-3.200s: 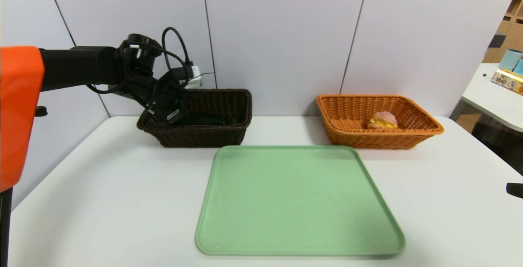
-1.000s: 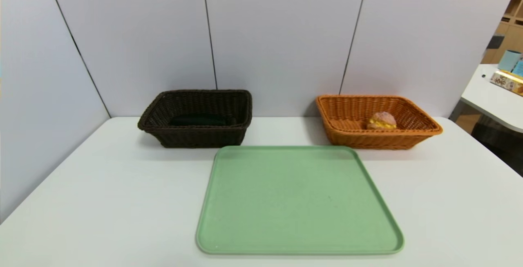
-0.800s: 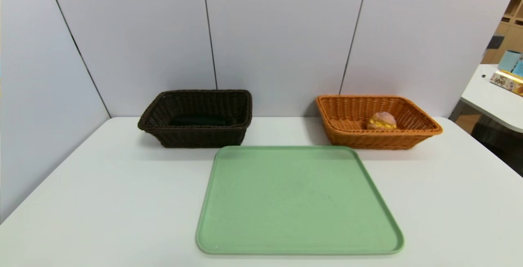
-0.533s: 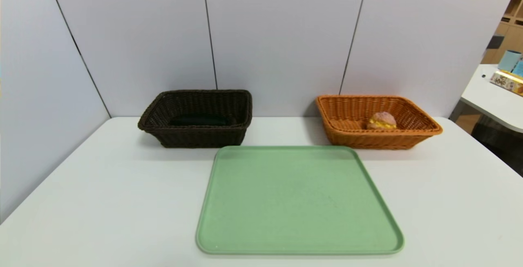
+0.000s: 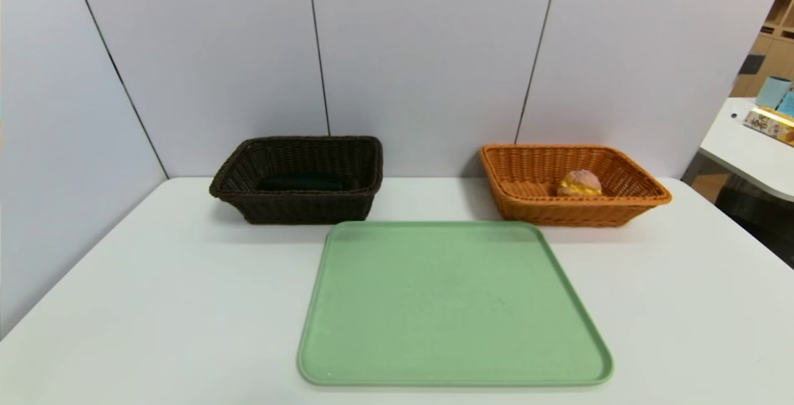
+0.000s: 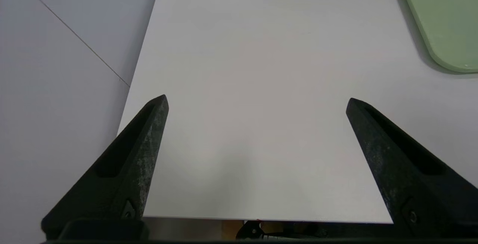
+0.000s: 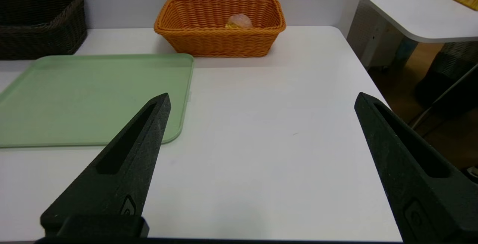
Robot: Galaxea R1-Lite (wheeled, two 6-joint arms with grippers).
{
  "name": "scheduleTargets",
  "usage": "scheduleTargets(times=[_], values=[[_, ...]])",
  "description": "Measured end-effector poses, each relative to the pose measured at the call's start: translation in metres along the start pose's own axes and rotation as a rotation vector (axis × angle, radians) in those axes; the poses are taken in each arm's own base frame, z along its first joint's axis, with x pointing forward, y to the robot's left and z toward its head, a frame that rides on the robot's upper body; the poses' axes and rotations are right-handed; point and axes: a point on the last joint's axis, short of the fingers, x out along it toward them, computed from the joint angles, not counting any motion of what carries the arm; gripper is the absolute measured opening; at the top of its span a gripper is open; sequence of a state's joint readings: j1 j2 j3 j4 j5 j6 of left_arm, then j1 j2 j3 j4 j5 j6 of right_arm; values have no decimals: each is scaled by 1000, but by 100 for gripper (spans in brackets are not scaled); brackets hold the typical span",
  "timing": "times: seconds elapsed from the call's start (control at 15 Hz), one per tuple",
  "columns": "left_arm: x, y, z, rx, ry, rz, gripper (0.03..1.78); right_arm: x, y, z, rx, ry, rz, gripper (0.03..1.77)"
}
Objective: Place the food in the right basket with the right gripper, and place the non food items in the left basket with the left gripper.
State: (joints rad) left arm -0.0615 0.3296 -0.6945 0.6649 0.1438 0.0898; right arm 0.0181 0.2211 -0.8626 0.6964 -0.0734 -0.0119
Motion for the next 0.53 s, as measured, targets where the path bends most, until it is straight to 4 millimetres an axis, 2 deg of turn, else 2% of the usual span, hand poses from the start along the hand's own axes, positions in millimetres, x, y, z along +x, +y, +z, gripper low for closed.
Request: scheduleTargets(times=[0.33, 0.53], values=[[14, -6, -32, 34, -20, 17, 169, 0, 2, -31, -18, -10, -8, 170], [31, -11, -54, 43, -54, 35, 169, 11, 3, -46, -19, -55, -13, 170]])
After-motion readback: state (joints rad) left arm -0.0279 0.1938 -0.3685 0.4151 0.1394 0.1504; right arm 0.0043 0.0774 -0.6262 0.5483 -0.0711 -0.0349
